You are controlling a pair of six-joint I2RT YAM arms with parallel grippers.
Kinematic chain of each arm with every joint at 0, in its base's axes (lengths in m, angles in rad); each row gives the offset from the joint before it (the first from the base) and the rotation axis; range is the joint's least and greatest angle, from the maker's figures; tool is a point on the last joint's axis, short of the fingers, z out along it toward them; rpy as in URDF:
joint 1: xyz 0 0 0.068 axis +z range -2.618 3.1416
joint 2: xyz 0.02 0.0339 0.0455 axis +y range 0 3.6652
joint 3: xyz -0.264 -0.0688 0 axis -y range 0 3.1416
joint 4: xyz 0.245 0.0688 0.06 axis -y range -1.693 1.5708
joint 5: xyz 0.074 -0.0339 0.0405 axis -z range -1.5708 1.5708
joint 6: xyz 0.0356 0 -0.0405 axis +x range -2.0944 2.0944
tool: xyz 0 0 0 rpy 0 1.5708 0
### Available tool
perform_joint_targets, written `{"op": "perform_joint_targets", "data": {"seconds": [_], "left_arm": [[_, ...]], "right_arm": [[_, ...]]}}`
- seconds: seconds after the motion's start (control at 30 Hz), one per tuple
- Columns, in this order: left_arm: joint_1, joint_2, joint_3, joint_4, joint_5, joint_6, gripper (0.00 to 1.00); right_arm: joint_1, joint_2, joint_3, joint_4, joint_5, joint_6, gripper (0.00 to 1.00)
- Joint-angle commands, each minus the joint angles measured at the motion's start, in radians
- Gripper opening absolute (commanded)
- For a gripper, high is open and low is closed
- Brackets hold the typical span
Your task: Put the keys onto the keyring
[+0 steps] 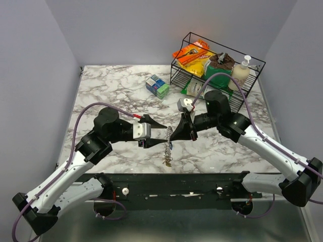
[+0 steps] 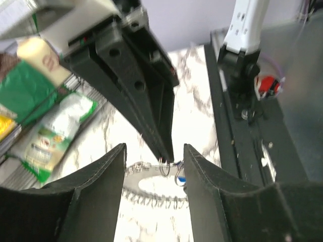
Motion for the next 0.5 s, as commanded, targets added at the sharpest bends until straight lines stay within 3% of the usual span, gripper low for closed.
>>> {"op": "perform_joint_targets", "data": {"seconds": [0.0,0.3,0.47], "left_arm": [[-0.003,0.061,0.080,-0.258,-0.097,0.117,0.58],[-0.005,0.160,0.154,-0.363,-0.099,0.176,0.42],[-0.005,0.184,0.154,-0.364,-0.111,0.193,0.44]], "right_arm": [[0.004,0.026,0.074,-0.111,0.062,-0.044,0.01],[0.007,0.093,0.130,-0.228,0.123,-0.082,0.01],[0.007,0.093,0.133,-0.228,0.123,-0.079,0.01]]}}
